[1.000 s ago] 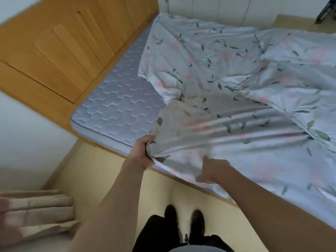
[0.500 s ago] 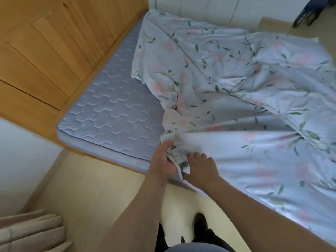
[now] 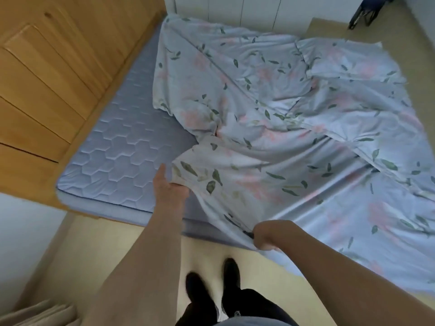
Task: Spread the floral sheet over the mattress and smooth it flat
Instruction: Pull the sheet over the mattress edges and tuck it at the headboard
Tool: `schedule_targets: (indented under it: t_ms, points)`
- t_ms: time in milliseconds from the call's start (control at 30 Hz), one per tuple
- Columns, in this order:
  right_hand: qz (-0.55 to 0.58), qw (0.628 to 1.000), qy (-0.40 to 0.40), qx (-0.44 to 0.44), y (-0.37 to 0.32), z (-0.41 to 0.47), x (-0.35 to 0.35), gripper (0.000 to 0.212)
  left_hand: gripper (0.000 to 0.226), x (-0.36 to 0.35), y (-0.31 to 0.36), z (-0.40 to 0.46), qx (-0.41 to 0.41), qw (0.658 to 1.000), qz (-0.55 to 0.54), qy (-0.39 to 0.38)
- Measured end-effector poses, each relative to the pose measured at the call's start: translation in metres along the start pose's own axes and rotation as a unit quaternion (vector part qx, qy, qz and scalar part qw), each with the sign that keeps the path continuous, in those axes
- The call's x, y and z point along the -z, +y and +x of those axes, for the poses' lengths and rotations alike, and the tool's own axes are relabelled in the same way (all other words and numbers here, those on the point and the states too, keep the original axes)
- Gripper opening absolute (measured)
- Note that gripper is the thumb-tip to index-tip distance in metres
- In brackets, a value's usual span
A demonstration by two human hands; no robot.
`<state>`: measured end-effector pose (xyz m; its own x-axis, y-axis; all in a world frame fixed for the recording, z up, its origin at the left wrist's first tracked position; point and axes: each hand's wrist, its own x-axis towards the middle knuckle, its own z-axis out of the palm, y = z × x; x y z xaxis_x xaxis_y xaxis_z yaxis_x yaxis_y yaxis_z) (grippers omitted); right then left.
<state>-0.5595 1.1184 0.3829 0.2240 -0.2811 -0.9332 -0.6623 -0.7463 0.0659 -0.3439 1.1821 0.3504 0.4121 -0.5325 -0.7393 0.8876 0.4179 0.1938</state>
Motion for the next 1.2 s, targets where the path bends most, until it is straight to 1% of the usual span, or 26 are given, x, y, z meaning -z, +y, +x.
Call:
schedule_targets:
  t_ms: [33,133,167,233,267,300,367,400,433,467,500,533,600,667,700,733,800,833,867,933,1000,1033,1067,1133,1167,1200]
  points:
    - [-0.021,1.000,-0.007,-0.001,0.002,-0.001,0.005,0.022,0.033,0.001,0.009,-0.002,-0.011,1.000,0.002,0.009]
    - [-0.097,0.995,-0.002,0.028,-0.006,0.004,0.039,0.022,0.028,0.009,0.061,-0.020,-0.098,0.993,-0.018,0.058]
    - [-0.113,0.993,-0.010,0.029,-0.009,0.011,0.046,0.027,0.028,0.012,0.078,-0.026,-0.124,0.990,-0.005,0.070]
    - [-0.136,0.990,-0.013,0.019,-0.022,0.020,0.060,0.036,0.029,0.018,0.105,-0.039,-0.151,0.986,0.013,0.065]
    - [-0.141,0.990,0.012,0.004,-0.032,0.023,0.064,0.038,0.030,0.021,0.111,-0.048,-0.148,0.987,0.032,0.058]
    - [-0.135,0.989,0.061,-0.002,-0.042,0.025,0.065,0.042,0.034,0.023,0.112,-0.054,-0.143,0.987,0.059,0.051]
    - [-0.100,0.974,0.200,0.030,-0.077,0.031,0.066,0.071,0.044,0.029,0.114,-0.065,-0.145,0.983,0.106,0.031]
    - [-0.075,0.956,0.277,0.066,-0.096,0.033,0.066,0.085,0.052,0.031,0.113,-0.067,-0.149,0.981,0.127,0.017]
    - [-0.064,0.921,0.367,0.110,-0.120,0.033,0.068,0.092,0.059,0.037,0.116,-0.067,-0.164,0.977,0.133,0.004]
    - [-0.062,0.886,0.437,0.144,-0.138,0.028,0.069,0.090,0.060,0.038,0.116,-0.068,-0.173,0.976,0.131,-0.011]
    - [-0.074,0.848,0.501,0.158,-0.151,0.027,0.072,0.080,0.053,0.039,0.117,-0.066,-0.187,0.974,0.128,-0.006]
    - [-0.082,0.842,0.508,0.161,-0.165,0.026,0.079,0.063,0.039,0.041,0.124,-0.066,-0.206,0.969,0.138,0.010]
    - [-0.088,0.864,0.466,0.170,-0.170,0.027,0.089,0.032,0.027,0.047,0.136,-0.060,-0.271,0.939,0.206,0.047]
    - [-0.053,0.875,0.434,0.205,-0.171,0.037,0.095,0.030,0.027,0.056,0.155,-0.050,-0.321,0.898,0.291,0.079]
    - [-0.009,0.886,0.408,0.221,-0.171,0.038,0.097,0.029,0.029,0.059,0.163,-0.044,-0.325,0.891,0.301,0.096]
    - [0.057,0.899,0.368,0.232,-0.171,0.041,0.098,0.027,0.031,0.060,0.168,-0.038,-0.313,0.895,0.296,0.118]
    - [0.173,0.920,0.279,0.216,-0.171,0.041,0.102,0.022,0.036,0.057,0.175,-0.027,-0.238,0.934,0.229,0.134]
    - [0.211,0.924,0.248,0.202,-0.170,0.040,0.103,0.026,0.038,0.061,0.177,-0.020,-0.211,0.941,0.224,0.145]
    - [0.231,0.923,0.246,0.184,-0.171,0.040,0.104,0.030,0.042,0.066,0.181,-0.013,-0.190,0.929,0.266,0.172]
    - [0.243,0.923,0.255,0.157,-0.172,0.037,0.105,0.026,0.050,0.078,0.192,-0.002,-0.156,0.887,0.378,0.213]
    - [0.224,0.936,0.236,0.131,-0.176,0.035,0.103,0.018,0.039,0.074,0.209,0.002,-0.119,0.881,0.407,0.211]
    - [0.218,0.943,0.217,0.125,-0.179,0.035,0.102,0.022,0.037,0.069,0.217,0.006,-0.119,0.879,0.412,0.209]
    - [0.217,0.949,0.193,0.122,-0.182,0.034,0.101,0.032,0.037,0.060,0.225,0.004,-0.107,0.886,0.396,0.218]
    - [0.233,0.953,0.146,0.127,-0.195,0.030,0.103,0.057,0.031,0.045,0.237,0.003,-0.063,0.941,0.306,0.134]
    - [0.217,0.957,0.134,0.137,-0.205,0.029,0.106,0.066,0.036,0.037,0.244,-0.001,-0.008,0.959,0.263,0.106]
    - [0.179,0.965,0.128,0.142,-0.215,0.027,0.109,0.067,0.047,0.035,0.247,-0.006,0.045,0.967,0.236,0.079]
